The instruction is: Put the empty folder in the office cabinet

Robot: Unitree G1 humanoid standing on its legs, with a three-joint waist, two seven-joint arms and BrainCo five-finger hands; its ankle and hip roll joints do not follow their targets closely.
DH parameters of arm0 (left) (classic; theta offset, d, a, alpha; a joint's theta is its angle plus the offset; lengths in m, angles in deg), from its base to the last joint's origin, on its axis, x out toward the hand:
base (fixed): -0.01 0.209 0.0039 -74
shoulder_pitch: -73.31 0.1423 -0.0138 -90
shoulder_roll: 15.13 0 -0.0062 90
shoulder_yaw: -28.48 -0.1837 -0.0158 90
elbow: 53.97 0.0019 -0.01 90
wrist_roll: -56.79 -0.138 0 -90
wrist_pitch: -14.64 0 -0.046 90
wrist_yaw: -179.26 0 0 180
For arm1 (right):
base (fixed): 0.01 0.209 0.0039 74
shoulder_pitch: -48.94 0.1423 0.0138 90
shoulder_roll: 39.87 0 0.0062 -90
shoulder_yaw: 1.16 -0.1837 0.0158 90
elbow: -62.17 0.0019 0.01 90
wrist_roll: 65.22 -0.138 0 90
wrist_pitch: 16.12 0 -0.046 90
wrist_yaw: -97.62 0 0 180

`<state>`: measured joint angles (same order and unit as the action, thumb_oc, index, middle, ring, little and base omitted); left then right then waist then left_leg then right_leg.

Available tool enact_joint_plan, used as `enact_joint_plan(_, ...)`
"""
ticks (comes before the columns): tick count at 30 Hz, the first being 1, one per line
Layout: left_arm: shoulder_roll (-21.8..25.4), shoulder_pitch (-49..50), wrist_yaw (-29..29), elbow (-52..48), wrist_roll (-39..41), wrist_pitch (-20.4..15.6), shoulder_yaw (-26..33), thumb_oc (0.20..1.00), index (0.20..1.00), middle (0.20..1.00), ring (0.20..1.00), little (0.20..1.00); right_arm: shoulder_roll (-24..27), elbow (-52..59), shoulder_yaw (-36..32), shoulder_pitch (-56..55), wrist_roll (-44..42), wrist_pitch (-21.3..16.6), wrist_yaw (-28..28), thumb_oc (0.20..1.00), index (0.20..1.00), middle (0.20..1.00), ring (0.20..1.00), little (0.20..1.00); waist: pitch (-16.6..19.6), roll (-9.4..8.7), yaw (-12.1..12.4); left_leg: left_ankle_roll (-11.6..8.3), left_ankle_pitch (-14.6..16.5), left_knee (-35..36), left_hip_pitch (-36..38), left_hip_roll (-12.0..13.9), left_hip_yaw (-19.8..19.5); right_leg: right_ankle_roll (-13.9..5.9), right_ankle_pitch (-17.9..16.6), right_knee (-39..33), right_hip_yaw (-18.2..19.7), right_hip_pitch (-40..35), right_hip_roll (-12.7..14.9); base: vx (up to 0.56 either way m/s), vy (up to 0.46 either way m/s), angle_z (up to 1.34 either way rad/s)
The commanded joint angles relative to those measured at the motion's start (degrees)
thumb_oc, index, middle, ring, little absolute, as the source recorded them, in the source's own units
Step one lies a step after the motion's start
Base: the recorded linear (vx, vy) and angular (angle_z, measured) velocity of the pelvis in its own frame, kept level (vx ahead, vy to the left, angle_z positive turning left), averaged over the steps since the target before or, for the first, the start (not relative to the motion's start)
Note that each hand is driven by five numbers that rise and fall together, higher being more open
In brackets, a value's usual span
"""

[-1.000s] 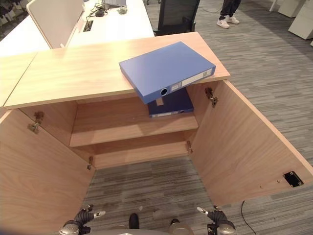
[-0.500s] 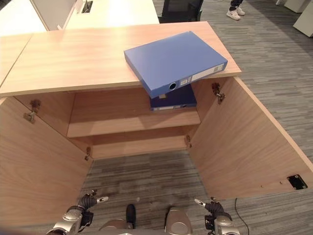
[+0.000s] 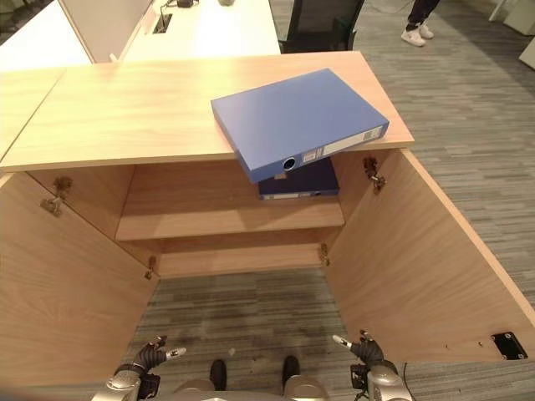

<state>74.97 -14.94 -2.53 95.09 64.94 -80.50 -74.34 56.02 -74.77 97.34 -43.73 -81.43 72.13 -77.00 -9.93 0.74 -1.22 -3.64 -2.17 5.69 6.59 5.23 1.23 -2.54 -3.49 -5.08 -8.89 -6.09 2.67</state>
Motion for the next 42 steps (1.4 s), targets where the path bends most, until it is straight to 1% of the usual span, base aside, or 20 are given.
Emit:
enact_joint_plan(1,2.68,-0.2,-0.16,-1.0,-3.3,-1.83,2.13,1.0,1.0,1.0,1.0,1.0,5.18,12.38,-2.32,-0.68,6.75,-4.53,1.67,1.0,1.0,1.0,1.0,1.0,-0.27,-3.26,0.25,-0.8,6.12,-1.06,4.09,-0.56,1.62,-5.9,3.66,2.75,2.69,0.28,5.46,0.02,0.007,-0.03)
enact_joint_plan(4,1.72,0.56,-0.17,-0.54,-3.97,-2.46,2.78,1.0,1.0,1.0,1.0,1.0,8.37,24.9,-6.21,-2.42,9.43,-7.31,2.29,1.0,1.0,1.0,1.0,1.0,0.07,-2.99,-0.2,-0.85,6.17,-0.96,4.46,-0.34,1.67,-5.93,4.12,3.22,2.78,0.15,5.45,0.02,0.01,-0.01)
enact_joint_plan(5,1.32,0.93,-0.21,-0.7,-4.21,-2.69,3.3,1.0,1.0,1.0,1.0,1.0,10.14,33.19,-8.94,-3.35,11.53,-8.28,2.04,1.0,1.0,1.0,1.0,1.0,0.26,-2.88,-0.36,-0.82,6.27,-0.95,4.54,-0.21,1.59,-5.9,4.37,3.51,2.78,0.17,5.44,0.0,0.0,0.0)
enact_joint_plan(8,0.82,1.59,0.16,-1.76,-4.05,-3.03,3.72,1.0,1.0,1.0,1.0,1.0,11.62,43.07,-12.41,-2.71,14.09,-10.53,2.68,1.0,1.0,1.0,1.0,1.0,0.51,-2.8,-0.33,-0.77,6.38,-0.93,4.62,-0.02,1.38,-5.84,4.68,3.83,2.74,0.19,5.38,0.0,0.0,0.0)
enact_joint_plan(10,0.54,2.02,0.15,-2.54,-4.07,-3.49,3.75,1.0,1.0,1.0,1.0,1.0,12.56,50.45,-15.43,-0.47,17.75,-12.53,5.46,1.0,1.0,1.0,1.0,1.0,0.76,-2.86,-0.1,-0.64,5.8,-1.0,4.16,-0.03,1.21,-5.71,4.4,4.3,2.71,0.68,5.51,0.02,0.008,0.01)
enact_joint_plan(11,0.52,2.27,0.12,-2.79,-4.18,-3.63,3.85,1.0,1.0,1.0,1.0,1.0,13.27,52.82,-16.38,0.41,20.15,-13.0,6.5,1.0,1.0,1.0,1.0,1.0,1.04,-2.8,0.03,-0.64,6.44,-0.96,4.42,0.11,1.09,-5.78,5.03,4.21,2.76,0.32,5.41,0.0,0.0,0.0)
enact_joint_plan(12,0.55,2.38,0.07,-3.28,-4.37,-3.88,3.81,1.0,1.0,1.0,1.0,1.0,13.84,54.4,-17.38,0.98,22.1,-13.23,7.56,1.0,1.0,1.0,1.0,1.0,0.99,-2.91,0.21,-0.57,5.83,-1.01,4.07,0.01,1.05,-5.7,4.5,4.37,2.65,0.66,5.5,0.06,0.008,0.0)
enact_joint_plan(16,0.61,3.18,-0.28,-3.61,-4.6,-4.59,3.49,1.0,1.0,1.0,1.0,1.0,18.37,58.6,-20.06,3.65,33.68,-12.75,13.56,1.0,1.0,1.0,1.0,1.0,1.5,-3.05,1.0,-0.55,6.71,-0.99,4.46,0.24,0.59,-5.86,5.39,4.46,2.36,0.06,5.34,0.01,0.003,0.03)
enact_joint_plan(17,0.51,3.14,-0.31,-3.62,-4.6,-4.61,3.46,1.0,1.0,1.0,1.0,1.0,18.4,58.6,-20.01,3.69,33.97,-12.68,13.79,1.0,1.0,1.0,1.0,1.0,1.3,-3.04,1.0,-0.53,6.13,-1.08,4.18,0.15,0.6,-5.77,4.88,4.63,2.29,0.35,5.43,0.06,0.005,0.1)
enact_joint_plan(19,1.15,3.5,-0.53,-4.27,-4.9,-5.07,2.76,1.0,1.0,1.0,1.0,1.0,24.32,58.88,-20.73,4.87,43.78,-10.31,18.09,1.0,1.0,1.0,1.0,1.0,1.4,-3.36,1.68,-0.62,6.75,-1.13,4.22,0.38,0.1,-5.95,5.63,4.83,2.0,0.01,5.36,0.01,0.001,0.11)
enact_joint_plan(20,0.98,3.49,-0.54,-4.32,-4.9,-5.07,2.74,1.0,1.0,1.0,1.0,1.0,24.5,58.63,-20.5,5.11,44.06,-10.25,18.39,1.0,1.0,1.0,1.0,1.0,1.23,-3.28,1.63,-0.59,6.18,-1.26,3.89,0.28,0.11,-5.87,5.12,5.01,1.93,0.34,5.47,0.01,-0.008,0.08)
enact_joint_plan(21,1.32,3.5,-0.56,-4.61,-5.05,-5.23,2.47,1.0,1.0,1.0,1.0,1.0,26.43,58.55,-20.28,5.52,46.7,-9.44,19.07,1.0,1.0,1.0,1.0,1.0,1.37,-3.38,1.85,-0.62,6.79,-1.21,4.11,0.46,-0.02,-5.95,5.78,5.07,1.91,0.03,5.4,0.0,-0.021,0.08)
enact_joint_plan(22,1.9,3.45,-0.7,-4.99,-5.14,-5.41,1.69,1.0,1.0,1.0,1.0,1.0,30.84,57.66,-19.1,7.07,51.27,-7.8,20.76,1.0,1.0,1.0,1.0,1.0,1.06,-3.6,2.29,-0.66,6.81,-1.7,3.72,0.74,-0.48,-5.86,6.31,6.15,1.76,0.47,5.42,0.04,-0.022,0.08)
enact_joint_plan(23,1.81,3.45,-0.7,-5.0,-5.12,-5.4,1.71,1.0,1.0,1.0,1.0,1.0,30.96,57.41,-18.84,7.33,51.36,-7.77,20.94,1.0,1.0,1.0,1.0,1.0,1.02,-3.51,2.23,-0.68,6.92,-1.76,3.75,0.77,-0.48,-5.85,6.46,6.3,1.75,0.47,5.4,-0.02,-0.028,0.06)
enact_joint_plan(25,2.99,3.0,-1.26,-5.56,-4.89,-5.54,0.3,1.0,1.0,1.0,1.0,1.0,37.23,55.58,-15.13,10.81,55.91,-5.87,21.92,1.0,1.0,1.0,1.0,1.0,0.0,-4.1,3.08,-0.71,7.51,-4.21,1.85,1.06,-1.11,-5.64,7.3,8.66,1.38,1.78,5.57,-0.07,-0.033,0.05)
enact_joint_plan(27,3.72,2.7,-1.7,-6.07,-4.46,-5.65,-0.67,1.0,1.0,1.0,1.0,1.0,40.87,54.2,-11.85,13.98,57.81,-5.3,22.47,1.0,1.0,1.0,1.0,1.0,-0.91,-4.37,3.51,-0.87,8.09,-6.85,-0.22,0.95,-1.7,-5.41,7.95,10.42,1.03,3.07,5.67,-0.08,-0.028,0.08)
enact_joint_plan(29,3.87,2.45,-1.9,-6.24,-4.09,-5.77,-0.9,1.0,1.0,1.0,1.0,1.0,42.48,53.06,-9.87,16.06,58.4,-4.96,22.74,1.0,1.0,1.0,1.0,1.0,-1.32,-4.4,3.48,-0.96,8.41,-8.4,-1.68,0.82,-2.08,-5.32,8.39,11.46,0.75,3.88,5.79,-0.09,-0.03,0.22)
enact_joint_plan(30,4.74,1.96,-2.18,-6.96,-3.56,-5.98,-2.11,1.0,1.0,1.0,1.0,1.0,45.06,51.91,-7.16,18.99,59.34,-4.62,23.35,1.0,1.0,1.0,1.0,1.0,-2.58,-4.6,4.11,-1.16,8.7,-11.1,-4.2,0.61,-2.89,-5.16,9.0,13.37,0.29,5.3,5.95,-0.16,-0.055,0.24)
enact_joint_plan(35,6.3,0.39,-2.73,-8.54,-1.71,-6.81,-4.19,1.0,1.0,1.0,1.0,1.0,49.25,47.87,0.3,27.69,60.48,-3.55,25.27,1.0,1.0,1.0,1.0,1.0,-4.9,-4.48,4.49,-1.76,9.45,-16.48,-10.31,0.37,-5.04,-4.68,9.9,17.04,-0.71,9.37,6.55,-0.12,-0.048,0.33)
enact_joint_plan(42,7.46,-0.39,-3.41,-9.62,-0.83,-7.37,-4.87,1.0,1.0,1.0,1.0,1.0,51.04,44.41,5.8,34.62,60.31,-2.63,25.75,1.0,1.0,1.0,1.0,1.0,-6.56,-3.99,5.21,-2.09,10.42,-20.74,-14.82,0.52,-7.16,-3.9,12.39,22.69,-1.57,13.21,7.22,-0.05,-0.033,0.21)
